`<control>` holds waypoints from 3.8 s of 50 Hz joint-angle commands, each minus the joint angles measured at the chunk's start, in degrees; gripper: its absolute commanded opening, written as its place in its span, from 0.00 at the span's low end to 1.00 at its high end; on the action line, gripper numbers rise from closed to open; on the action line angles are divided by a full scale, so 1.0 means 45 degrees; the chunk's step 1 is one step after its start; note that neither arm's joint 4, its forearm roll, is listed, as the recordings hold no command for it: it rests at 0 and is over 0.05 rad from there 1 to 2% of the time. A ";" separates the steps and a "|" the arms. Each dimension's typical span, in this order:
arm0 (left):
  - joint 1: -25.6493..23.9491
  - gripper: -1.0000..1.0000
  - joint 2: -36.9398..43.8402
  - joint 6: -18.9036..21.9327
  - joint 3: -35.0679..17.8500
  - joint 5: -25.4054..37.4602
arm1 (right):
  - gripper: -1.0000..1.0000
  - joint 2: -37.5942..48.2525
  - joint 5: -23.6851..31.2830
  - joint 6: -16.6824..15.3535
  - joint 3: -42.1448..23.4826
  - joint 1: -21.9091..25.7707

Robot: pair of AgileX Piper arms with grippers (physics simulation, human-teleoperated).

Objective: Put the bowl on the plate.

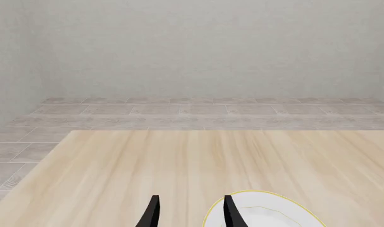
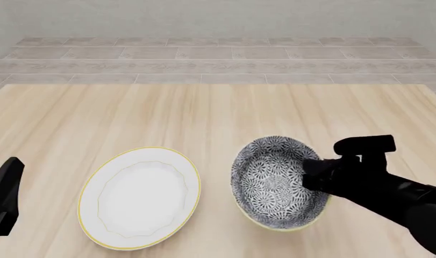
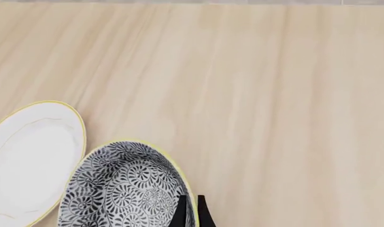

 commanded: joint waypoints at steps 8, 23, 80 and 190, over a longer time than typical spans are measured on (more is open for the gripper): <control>0.0000 1.00 0.0000 0.0000 0.0000 0.0000 | 0.00 -0.1246 0.1229 -0.0314 -0.0787 -0.0189; 0.0000 1.00 0.0000 0.0000 0.0000 0.0000 | 0.00 -0.1482 0.2013 -0.0440 -0.2112 -0.0029; 0.0000 1.00 0.0000 0.0000 0.0000 0.0000 | 0.00 0.3123 0.1826 0.0770 -0.6934 0.2138; 0.0000 1.00 0.0000 0.0000 0.0000 0.0000 | 0.00 0.7176 0.1741 0.2455 -1.0091 0.5287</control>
